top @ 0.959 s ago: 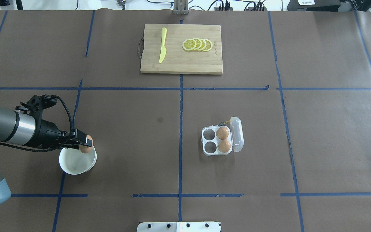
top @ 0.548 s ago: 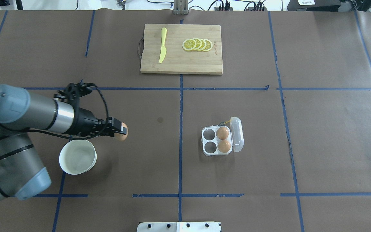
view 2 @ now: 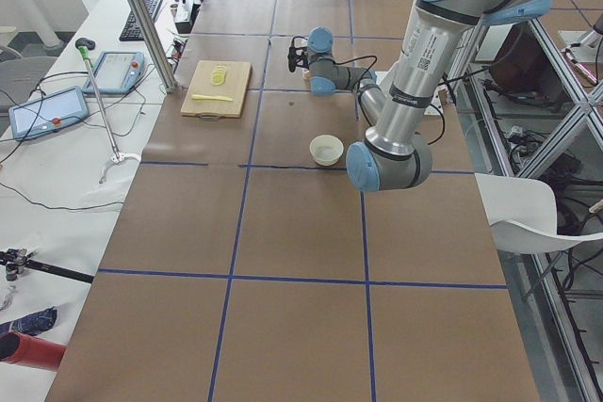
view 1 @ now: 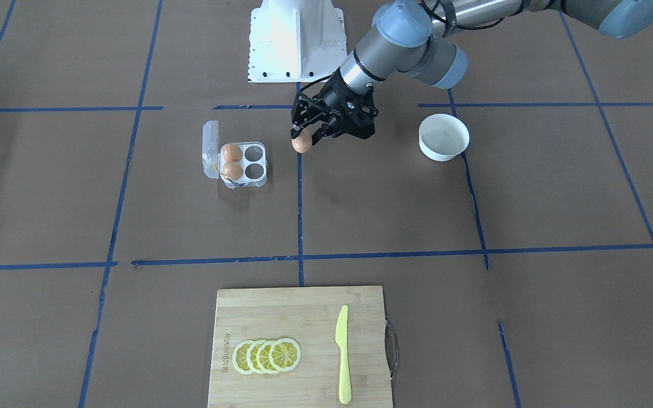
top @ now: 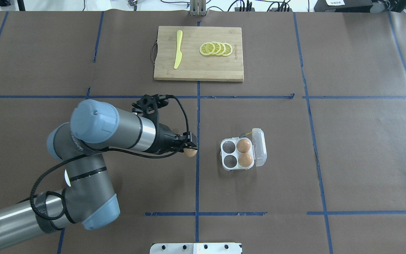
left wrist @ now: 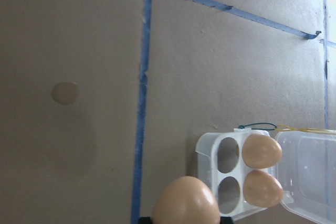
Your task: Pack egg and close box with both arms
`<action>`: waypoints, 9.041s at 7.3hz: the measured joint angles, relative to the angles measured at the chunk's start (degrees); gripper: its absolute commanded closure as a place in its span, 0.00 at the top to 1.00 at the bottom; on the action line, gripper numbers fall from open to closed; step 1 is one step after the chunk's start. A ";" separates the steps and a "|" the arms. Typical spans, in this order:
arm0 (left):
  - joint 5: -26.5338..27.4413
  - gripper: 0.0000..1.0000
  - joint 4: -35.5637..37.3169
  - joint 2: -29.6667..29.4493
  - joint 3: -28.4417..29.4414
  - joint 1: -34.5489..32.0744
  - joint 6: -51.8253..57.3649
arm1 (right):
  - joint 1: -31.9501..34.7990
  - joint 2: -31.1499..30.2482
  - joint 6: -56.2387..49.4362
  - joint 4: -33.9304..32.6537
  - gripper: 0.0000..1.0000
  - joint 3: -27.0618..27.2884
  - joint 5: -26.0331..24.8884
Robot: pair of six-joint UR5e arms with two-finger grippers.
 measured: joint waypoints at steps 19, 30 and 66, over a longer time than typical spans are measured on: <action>18.38 0.94 0.15 -8.53 8.43 8.23 5.10 | 0.00 -0.05 -0.26 0.21 1.00 0.13 0.09; 9.42 0.96 9.78 8.01 -8.89 -4.94 25.10 | -5.48 0.04 9.61 7.81 1.00 1.73 -0.94; -21.48 1.00 6.39 43.35 6.00 -55.74 87.98 | 1.82 -5.14 -14.11 -7.76 1.00 2.22 -5.01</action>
